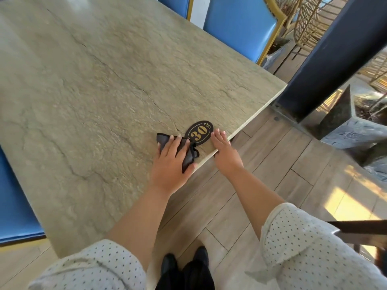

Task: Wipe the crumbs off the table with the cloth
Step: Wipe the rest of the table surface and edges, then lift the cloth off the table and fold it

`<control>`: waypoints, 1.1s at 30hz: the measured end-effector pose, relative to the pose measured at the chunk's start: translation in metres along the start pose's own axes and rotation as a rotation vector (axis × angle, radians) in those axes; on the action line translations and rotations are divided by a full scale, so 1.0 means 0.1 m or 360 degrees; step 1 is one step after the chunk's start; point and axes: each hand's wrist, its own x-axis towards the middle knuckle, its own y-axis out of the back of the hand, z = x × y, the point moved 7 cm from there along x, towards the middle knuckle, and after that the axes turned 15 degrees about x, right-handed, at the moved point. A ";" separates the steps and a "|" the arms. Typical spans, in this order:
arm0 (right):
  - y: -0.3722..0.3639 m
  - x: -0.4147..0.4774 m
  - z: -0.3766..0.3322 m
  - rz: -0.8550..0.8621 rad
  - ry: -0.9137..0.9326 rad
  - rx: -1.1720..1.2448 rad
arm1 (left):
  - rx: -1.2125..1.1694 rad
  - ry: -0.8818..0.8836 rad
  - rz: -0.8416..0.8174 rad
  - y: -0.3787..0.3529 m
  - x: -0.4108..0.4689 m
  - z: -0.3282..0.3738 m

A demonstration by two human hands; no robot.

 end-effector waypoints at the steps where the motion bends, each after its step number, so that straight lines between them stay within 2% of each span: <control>1: 0.01 0.00 0.00 -0.0023 -0.0004 0.0033 | 0.0003 -0.0057 0.0002 0.01 -0.07 0.04; 7: 0.09 -0.24 -0.07 0.0002 -0.0038 0.0327 | -0.0238 -0.0432 0.0008 0.06 -0.38 0.28; 9: 0.10 -0.40 -0.04 0.0045 -0.0083 0.0501 | -0.0367 -0.0499 -0.0095 0.10 -0.45 0.34; 11: 0.15 -0.56 0.02 0.0118 -0.0162 0.0648 | -0.0618 -0.0468 -0.0329 0.18 -0.50 0.41; 14: 0.18 -0.73 0.08 0.0143 -0.0230 0.0723 | -0.1229 -0.0101 -0.0873 0.25 -0.55 0.47; 15: 0.16 -0.77 0.11 0.0108 -0.0260 0.0781 | -0.1474 0.0077 -0.0966 0.27 -0.56 0.47; 18: 0.07 -0.86 0.15 -0.0026 -0.0369 0.1036 | -0.1993 0.0613 -0.0983 0.31 -0.57 0.38; 21: -0.01 -0.95 0.07 -0.0147 -0.0469 0.1458 | -0.2365 0.0920 -0.0871 0.36 -0.54 0.29; 24: -0.05 -1.01 -0.11 -0.0244 -0.0437 0.1809 | -0.2606 0.1001 -0.0901 0.42 -0.55 0.28; 26: -0.04 -1.05 -0.26 -0.0270 -0.0379 0.1910 | -0.2782 0.1043 -0.0954 0.46 -0.57 0.25; 29: -0.05 -1.11 -0.49 -0.0294 -0.0299 0.1821 | -0.2969 0.1092 -0.1060 0.47 -0.61 0.18; 33: -0.23 -1.21 -0.65 -0.0531 -0.0262 0.1624 | -0.3074 0.1091 -0.1179 0.50 -0.66 0.07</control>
